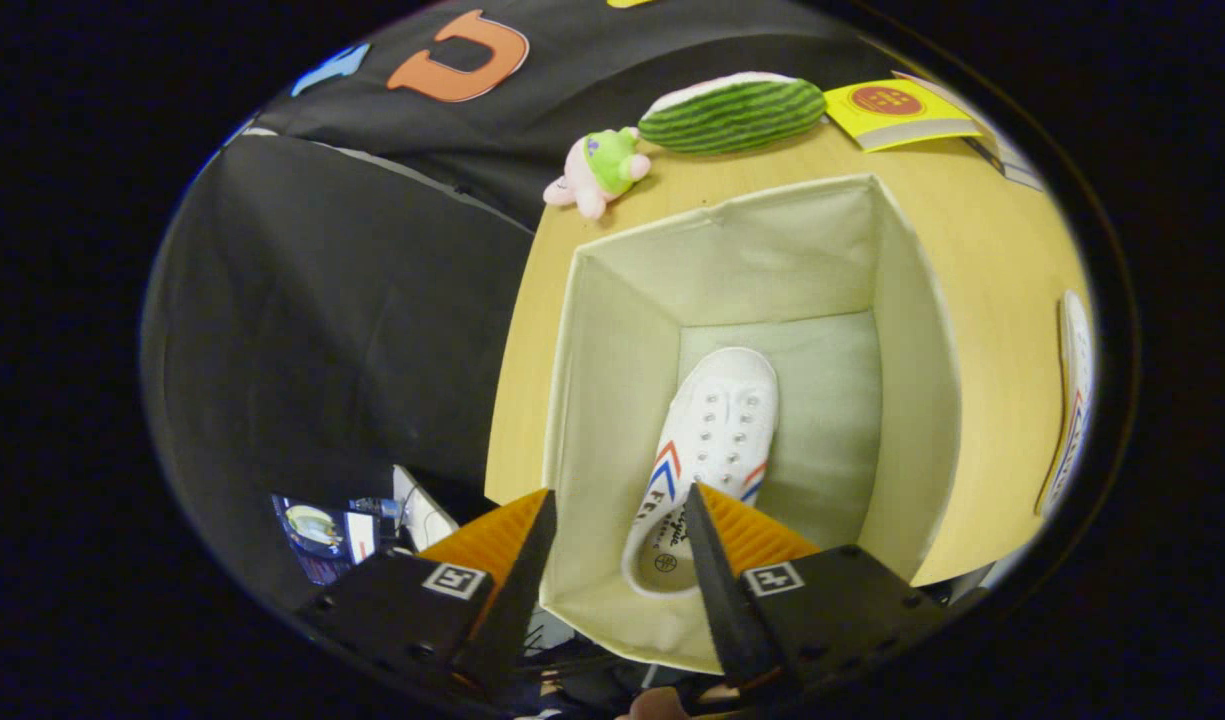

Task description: Open the storage box then place both shoes into the box .Put the left shoe in first, then the right shoe, with the right side of both shoes facing outward in a uniform manner.

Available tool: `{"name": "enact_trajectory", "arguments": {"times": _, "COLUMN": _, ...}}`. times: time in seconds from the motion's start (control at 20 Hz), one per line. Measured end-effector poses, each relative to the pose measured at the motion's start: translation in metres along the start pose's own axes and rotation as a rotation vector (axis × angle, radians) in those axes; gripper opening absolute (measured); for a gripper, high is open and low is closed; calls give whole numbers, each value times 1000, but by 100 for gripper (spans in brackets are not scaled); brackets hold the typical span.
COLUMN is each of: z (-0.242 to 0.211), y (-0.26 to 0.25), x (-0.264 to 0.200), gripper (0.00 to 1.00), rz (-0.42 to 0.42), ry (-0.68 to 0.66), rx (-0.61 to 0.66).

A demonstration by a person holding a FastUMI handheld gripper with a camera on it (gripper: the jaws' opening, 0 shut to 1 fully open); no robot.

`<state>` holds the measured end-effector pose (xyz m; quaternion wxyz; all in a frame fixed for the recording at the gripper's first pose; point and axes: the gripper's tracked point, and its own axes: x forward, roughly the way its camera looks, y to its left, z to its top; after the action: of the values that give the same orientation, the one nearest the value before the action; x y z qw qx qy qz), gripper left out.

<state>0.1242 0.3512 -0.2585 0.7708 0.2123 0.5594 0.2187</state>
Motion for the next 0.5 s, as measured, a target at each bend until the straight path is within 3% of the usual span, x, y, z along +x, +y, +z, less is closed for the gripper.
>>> {"name": "enact_trajectory", "arguments": {"times": 0.1, "z": -1, "y": 1, "x": -6, "gripper": 93, "rz": -18, "ry": -20, "rx": -36}}
{"name": "enact_trajectory", "arguments": {"times": 0.5, "z": -6, "y": -12, "x": -51, "gripper": 93, "rz": -69, "ry": -88, "rx": -123}}
